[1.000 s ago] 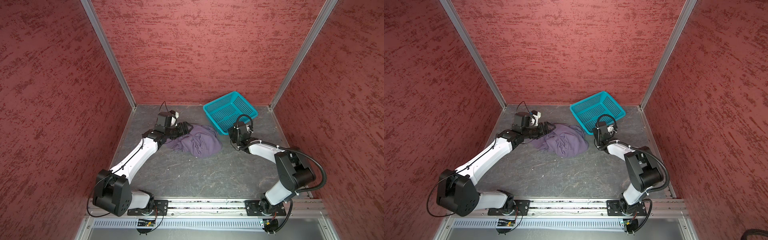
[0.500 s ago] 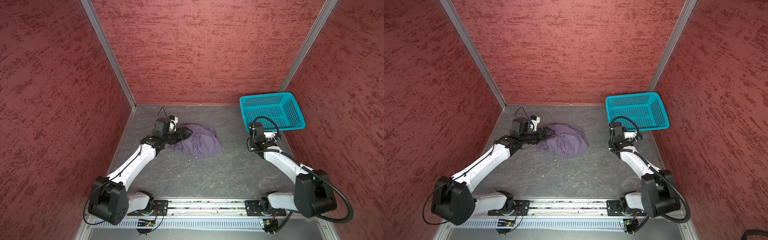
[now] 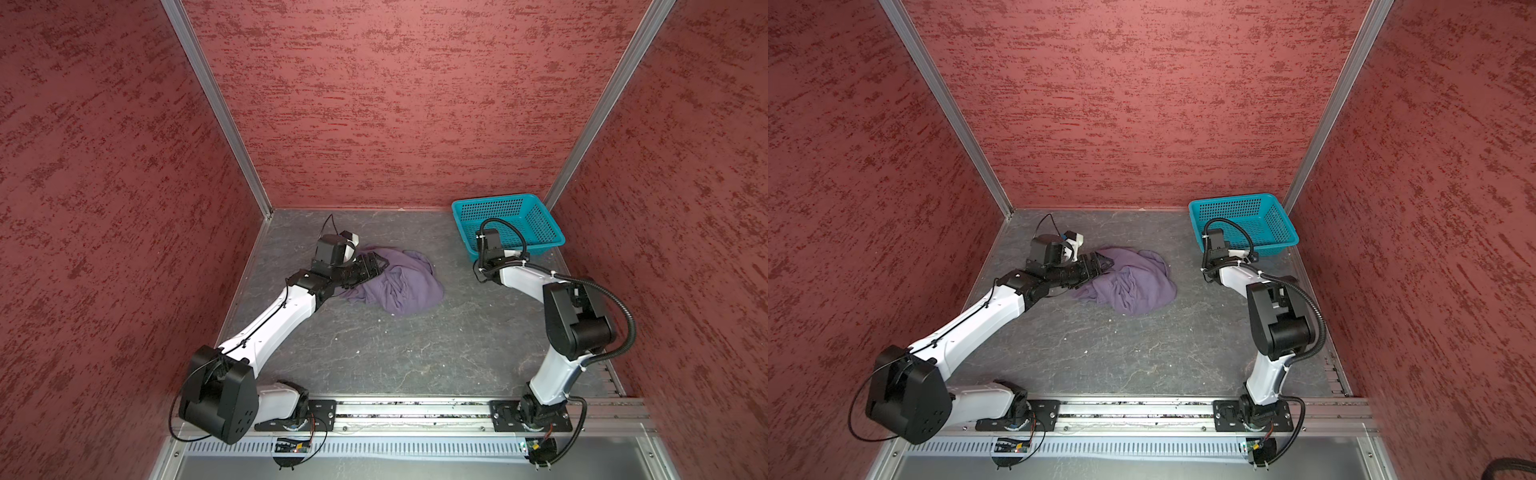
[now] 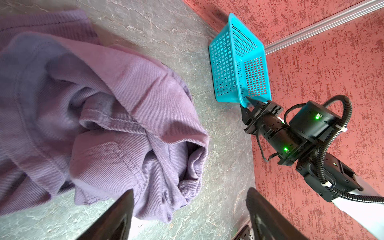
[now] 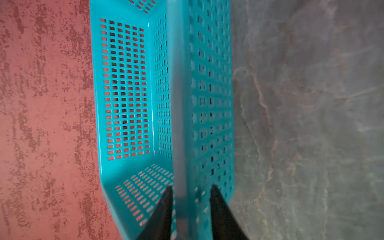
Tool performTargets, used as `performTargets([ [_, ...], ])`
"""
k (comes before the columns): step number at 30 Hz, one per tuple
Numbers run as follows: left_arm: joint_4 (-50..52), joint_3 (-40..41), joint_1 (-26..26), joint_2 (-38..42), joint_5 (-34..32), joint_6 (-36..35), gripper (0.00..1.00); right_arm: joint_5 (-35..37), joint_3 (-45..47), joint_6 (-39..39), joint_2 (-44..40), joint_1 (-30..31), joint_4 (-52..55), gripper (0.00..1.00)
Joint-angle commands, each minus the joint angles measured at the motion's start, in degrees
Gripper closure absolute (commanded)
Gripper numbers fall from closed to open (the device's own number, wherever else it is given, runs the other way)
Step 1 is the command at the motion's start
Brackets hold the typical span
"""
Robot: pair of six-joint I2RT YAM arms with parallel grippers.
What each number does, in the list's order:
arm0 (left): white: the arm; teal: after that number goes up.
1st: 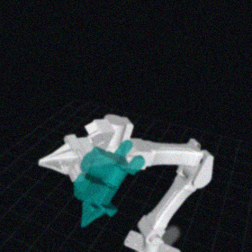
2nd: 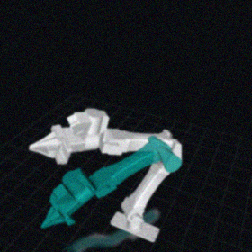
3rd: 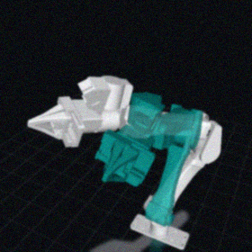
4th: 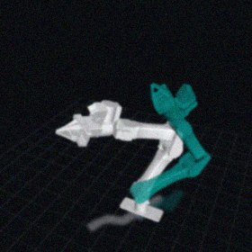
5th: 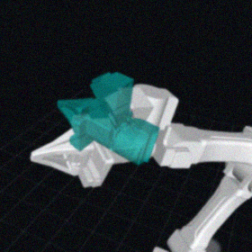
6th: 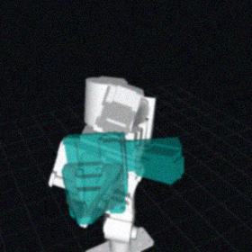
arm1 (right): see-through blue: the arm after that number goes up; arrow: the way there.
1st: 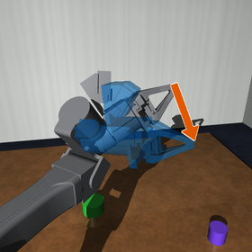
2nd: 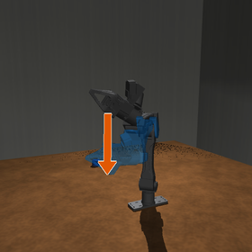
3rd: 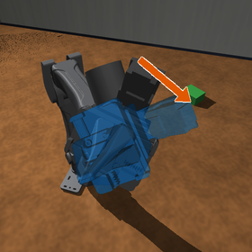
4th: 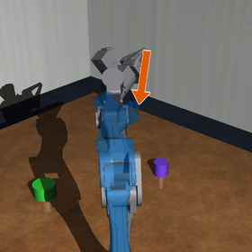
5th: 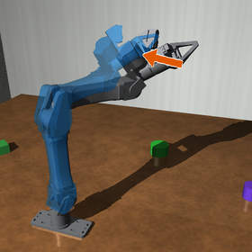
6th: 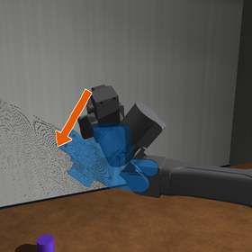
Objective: Fold and stack the trousers
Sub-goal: Place the basket at the top-right of the table, then rotate the basket at the top-right of the table.
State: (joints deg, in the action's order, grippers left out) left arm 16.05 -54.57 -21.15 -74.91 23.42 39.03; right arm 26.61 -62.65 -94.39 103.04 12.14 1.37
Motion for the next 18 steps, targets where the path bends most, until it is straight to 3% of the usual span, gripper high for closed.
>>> performTargets([
  [1, 0.76, -1.9, -0.89, -0.97, -1.4, 0.22, 0.12, -1.25, -3.06, -1.06, 0.49, -0.38, -3.66, 0.55],
  [5, 2.06, -3.63, -1.86, -2.12, -2.14, -0.05, 0.1, -1.72, -3.65, 5.88, -1.32, -0.5, -4.97, 0.42],
  [8, 2.22, -4.23, -2.46, -2.53, -2.58, -0.2, 0.11, -2.61, -0.05, 11.51, -5.36, -0.46, -7.52, 0.39],
  [16, 3.7, -7.42, -3.19, -5.49, -2.83, -1.38, 0.1, -8.4, 12.05, 31.16, -17.89, 0.32, -9.61, 0.44],
  [18, 3.99, -8.1, -3.46, -6.08, -3.27, -1.75, 0.11, -9.67, 14.29, 35.34, -19.46, 1.07, -8.04, 0.53],
])
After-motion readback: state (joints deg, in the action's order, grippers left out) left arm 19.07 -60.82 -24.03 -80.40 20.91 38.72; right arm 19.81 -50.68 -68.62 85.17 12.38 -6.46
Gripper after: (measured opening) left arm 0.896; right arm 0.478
